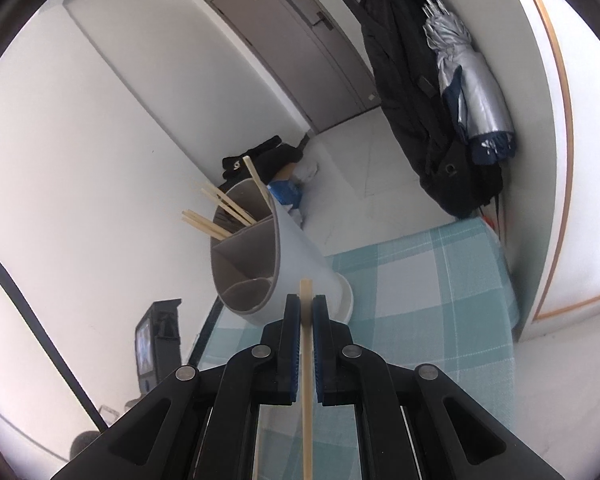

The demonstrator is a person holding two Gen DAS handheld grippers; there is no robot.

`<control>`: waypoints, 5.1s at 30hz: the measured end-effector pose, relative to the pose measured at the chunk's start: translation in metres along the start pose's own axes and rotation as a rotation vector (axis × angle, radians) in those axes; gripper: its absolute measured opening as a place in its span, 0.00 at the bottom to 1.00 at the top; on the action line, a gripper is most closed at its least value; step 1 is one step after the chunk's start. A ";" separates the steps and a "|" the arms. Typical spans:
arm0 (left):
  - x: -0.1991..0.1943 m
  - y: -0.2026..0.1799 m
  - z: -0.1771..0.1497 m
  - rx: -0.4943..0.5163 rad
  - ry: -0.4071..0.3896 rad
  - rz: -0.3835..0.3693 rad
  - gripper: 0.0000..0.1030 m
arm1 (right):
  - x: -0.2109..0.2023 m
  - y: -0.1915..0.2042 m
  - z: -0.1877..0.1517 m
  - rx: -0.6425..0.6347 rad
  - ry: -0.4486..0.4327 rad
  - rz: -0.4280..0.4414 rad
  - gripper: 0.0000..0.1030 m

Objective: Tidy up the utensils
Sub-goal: 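Carry both held chopsticks up toward the caddy with both tools, then lower the chopsticks into the caddy with both tools and open them, then withdraw both tools from the caddy over the empty cloth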

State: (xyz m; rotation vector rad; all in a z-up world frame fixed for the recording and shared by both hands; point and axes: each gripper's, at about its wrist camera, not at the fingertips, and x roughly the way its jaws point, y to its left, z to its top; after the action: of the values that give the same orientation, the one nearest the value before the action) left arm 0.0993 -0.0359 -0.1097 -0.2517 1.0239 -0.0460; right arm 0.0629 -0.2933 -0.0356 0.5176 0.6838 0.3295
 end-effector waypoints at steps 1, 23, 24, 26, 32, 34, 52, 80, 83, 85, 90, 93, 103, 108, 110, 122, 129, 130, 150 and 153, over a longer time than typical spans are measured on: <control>-0.011 0.000 0.000 -0.004 -0.035 -0.021 0.03 | -0.002 0.005 -0.002 -0.022 -0.008 0.005 0.05; -0.154 0.000 0.022 0.001 -0.438 -0.228 0.03 | -0.028 0.092 -0.023 -0.307 -0.105 -0.008 0.05; -0.159 0.000 0.026 -0.003 -0.456 -0.243 0.03 | -0.031 0.093 -0.020 -0.303 -0.114 -0.005 0.05; -0.168 -0.001 0.033 -0.011 -0.487 -0.266 0.03 | -0.036 0.096 -0.013 -0.295 -0.136 0.001 0.05; -0.186 -0.007 0.060 -0.018 -0.578 -0.303 0.03 | -0.050 0.110 0.016 -0.316 -0.206 0.036 0.05; -0.186 -0.011 0.071 -0.017 -0.597 -0.301 0.03 | -0.053 0.116 0.030 -0.321 -0.235 0.047 0.05; -0.161 -0.026 0.148 -0.089 -0.750 -0.329 0.03 | -0.016 0.133 0.139 -0.415 -0.436 0.051 0.05; -0.075 -0.046 0.167 0.018 -0.860 -0.172 0.03 | 0.090 0.098 0.143 -0.384 -0.446 0.005 0.05; -0.070 -0.044 0.166 0.021 -0.849 -0.184 0.03 | 0.090 0.092 0.140 -0.393 -0.437 0.018 0.05; -0.068 -0.044 0.163 0.030 -0.838 -0.190 0.03 | 0.090 0.089 0.139 -0.392 -0.427 0.031 0.05; -0.070 -0.050 0.155 0.091 -0.835 -0.172 0.03 | 0.086 0.087 0.130 -0.425 -0.408 0.049 0.05; -0.068 -0.051 0.149 0.137 -0.817 -0.178 0.03 | 0.082 0.086 0.124 -0.440 -0.399 0.037 0.05; -0.074 -0.047 0.133 0.178 -0.716 -0.214 0.03 | 0.076 0.079 0.112 -0.412 -0.288 0.047 0.05; -0.071 -0.036 0.129 0.153 -0.614 -0.267 0.03 | 0.074 0.077 0.096 -0.390 -0.228 0.043 0.05; -0.072 -0.036 0.125 0.177 -0.586 -0.275 0.03 | 0.073 0.077 0.092 -0.384 -0.209 0.046 0.06; -0.086 -0.039 0.111 0.237 -0.438 -0.322 0.16 | 0.074 0.068 0.081 -0.302 -0.055 0.035 0.09; -0.121 -0.025 0.101 0.156 -0.493 -0.172 0.79 | 0.024 0.070 0.069 -0.286 -0.118 -0.010 0.33; -0.128 -0.024 0.098 0.153 -0.495 -0.175 0.80 | 0.016 0.070 0.067 -0.285 -0.126 -0.017 0.39; -0.204 -0.015 0.019 0.195 -0.574 -0.108 0.99 | -0.082 0.107 0.000 -0.359 -0.304 -0.138 1.00; -0.203 -0.011 0.009 0.193 -0.581 -0.095 0.99 | -0.087 0.109 -0.009 -0.369 -0.309 -0.140 1.00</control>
State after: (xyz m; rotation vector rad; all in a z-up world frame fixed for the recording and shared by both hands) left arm 0.0019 -0.0137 0.0676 -0.1240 0.4254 -0.1486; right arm -0.0201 -0.2393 0.0634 0.1611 0.3448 0.2296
